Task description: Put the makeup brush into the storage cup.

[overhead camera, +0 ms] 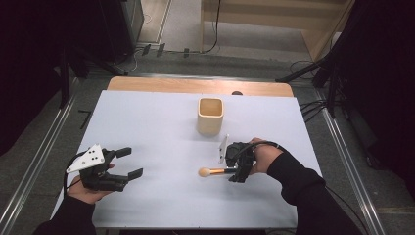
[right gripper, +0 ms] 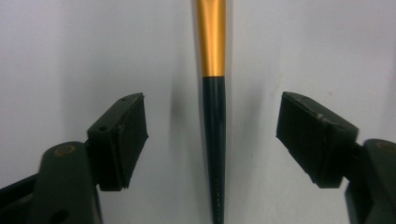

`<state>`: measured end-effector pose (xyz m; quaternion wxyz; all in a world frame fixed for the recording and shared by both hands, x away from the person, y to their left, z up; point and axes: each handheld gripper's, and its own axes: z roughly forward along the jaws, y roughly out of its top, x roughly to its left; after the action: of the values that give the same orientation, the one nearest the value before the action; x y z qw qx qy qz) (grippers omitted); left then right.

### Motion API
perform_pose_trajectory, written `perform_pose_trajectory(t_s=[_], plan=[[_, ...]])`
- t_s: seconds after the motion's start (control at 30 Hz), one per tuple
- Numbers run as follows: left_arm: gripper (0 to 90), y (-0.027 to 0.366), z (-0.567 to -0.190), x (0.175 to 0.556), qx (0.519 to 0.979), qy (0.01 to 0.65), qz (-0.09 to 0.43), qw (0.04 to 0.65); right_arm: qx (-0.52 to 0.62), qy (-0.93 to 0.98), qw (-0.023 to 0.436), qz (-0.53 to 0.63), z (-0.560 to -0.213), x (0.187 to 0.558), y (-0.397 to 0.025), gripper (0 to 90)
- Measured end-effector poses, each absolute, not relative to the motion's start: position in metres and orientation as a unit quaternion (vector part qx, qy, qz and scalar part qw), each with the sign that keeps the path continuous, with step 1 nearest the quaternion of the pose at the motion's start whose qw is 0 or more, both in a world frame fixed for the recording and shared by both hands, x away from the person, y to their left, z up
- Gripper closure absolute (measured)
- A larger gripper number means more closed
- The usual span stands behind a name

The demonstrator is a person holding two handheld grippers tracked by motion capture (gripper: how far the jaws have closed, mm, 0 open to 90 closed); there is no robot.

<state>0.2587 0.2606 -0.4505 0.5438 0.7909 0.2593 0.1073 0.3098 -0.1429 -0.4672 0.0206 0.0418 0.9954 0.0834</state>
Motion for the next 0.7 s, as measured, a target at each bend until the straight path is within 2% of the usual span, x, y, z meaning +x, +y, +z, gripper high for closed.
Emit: perform_pose_trajectory(t_s=[0.2,0.33,0.5,0.7], plan=[[16.4,0.261,-0.451,0.259,0.791,0.259,0.107,0.544,0.035,0.997,0.021,0.065,-0.475,0.312,-0.139,32.8],[16.4,0.261,-0.451,0.259,0.791,0.259,0.107,0.543,0.053,0.997,0.016,0.054,-0.481,0.314,-0.137,43.0],[16.4,0.261,-0.451,0.259,0.792,0.258,0.108,0.543,0.05,0.996,0.018,0.069,-0.483,0.314,-0.141,46.4],[16.4,0.26,-0.451,0.259,0.793,0.258,0.108,0.541,0.038,0.998,0.015,0.054,-0.481,0.309,-0.136,57.0]])
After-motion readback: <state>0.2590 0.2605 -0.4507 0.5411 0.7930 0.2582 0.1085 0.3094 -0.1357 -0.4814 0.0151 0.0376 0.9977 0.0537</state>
